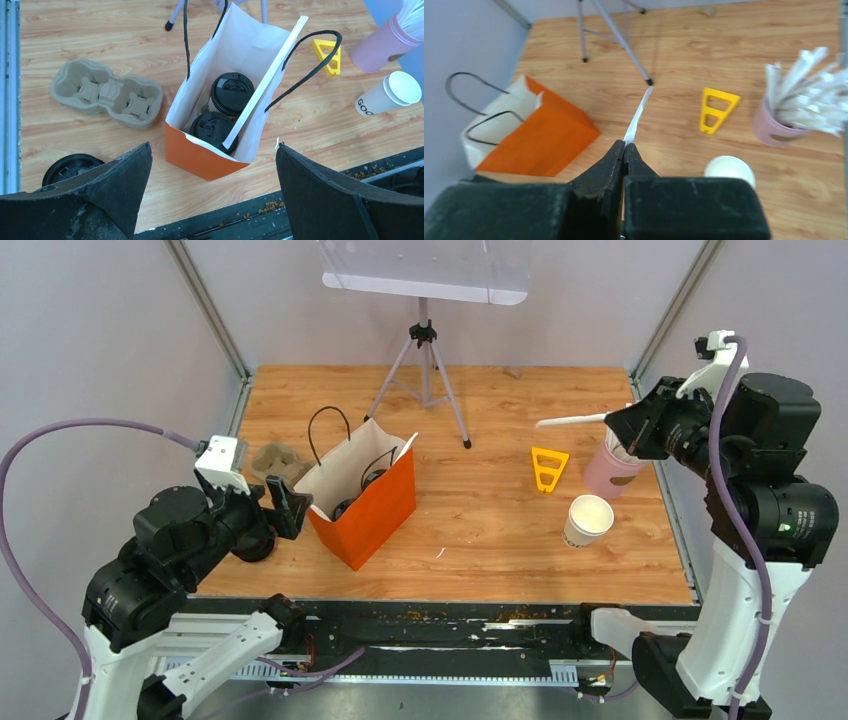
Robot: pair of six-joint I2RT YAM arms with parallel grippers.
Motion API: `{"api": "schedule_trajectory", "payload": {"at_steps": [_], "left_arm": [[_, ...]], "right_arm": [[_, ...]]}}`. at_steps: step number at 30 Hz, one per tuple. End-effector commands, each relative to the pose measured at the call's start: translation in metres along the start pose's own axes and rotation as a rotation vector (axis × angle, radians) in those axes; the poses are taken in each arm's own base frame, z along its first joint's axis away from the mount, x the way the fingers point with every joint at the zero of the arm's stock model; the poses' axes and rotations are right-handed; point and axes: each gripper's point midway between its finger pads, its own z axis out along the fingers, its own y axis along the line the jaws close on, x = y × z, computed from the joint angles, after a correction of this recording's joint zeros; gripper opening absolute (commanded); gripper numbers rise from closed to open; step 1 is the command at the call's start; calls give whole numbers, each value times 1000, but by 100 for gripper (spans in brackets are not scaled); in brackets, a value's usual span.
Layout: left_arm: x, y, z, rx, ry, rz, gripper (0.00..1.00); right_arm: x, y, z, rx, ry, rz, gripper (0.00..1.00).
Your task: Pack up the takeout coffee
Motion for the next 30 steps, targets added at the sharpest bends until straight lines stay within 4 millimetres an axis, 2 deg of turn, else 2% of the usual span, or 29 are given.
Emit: {"api": "schedule_trajectory", "payload": {"at_steps": [1, 5, 11, 15, 18, 25, 27, 30], "left_arm": [[-13, -4, -4, 20, -33, 16, 100], [-14, -3, -7, 17, -42, 5, 100], [-14, 4, -12, -16, -49, -16, 100], [-15, 5, -14, -25, -60, -44, 100], [-15, 6, -14, -28, -59, -50, 100], [-18, 13, -21, -64, -70, -56, 100], [-18, 16, -22, -76, -71, -58, 100], [-15, 17, -22, -82, -68, -62, 100]], "right_arm": [[-13, 52, 20, -292, -12, 151, 0], [-13, 89, 35, -426, 15, 178, 0], [-15, 158, 59, -604, 66, 135, 0], [-6, 203, 75, -717, 99, 111, 0], [5, 227, 91, -768, 141, 91, 0], [17, 256, 100, -833, 205, 63, 0], [11, 255, 100, -814, 182, 43, 0], [-7, 238, 101, -715, 115, -17, 0]]}}
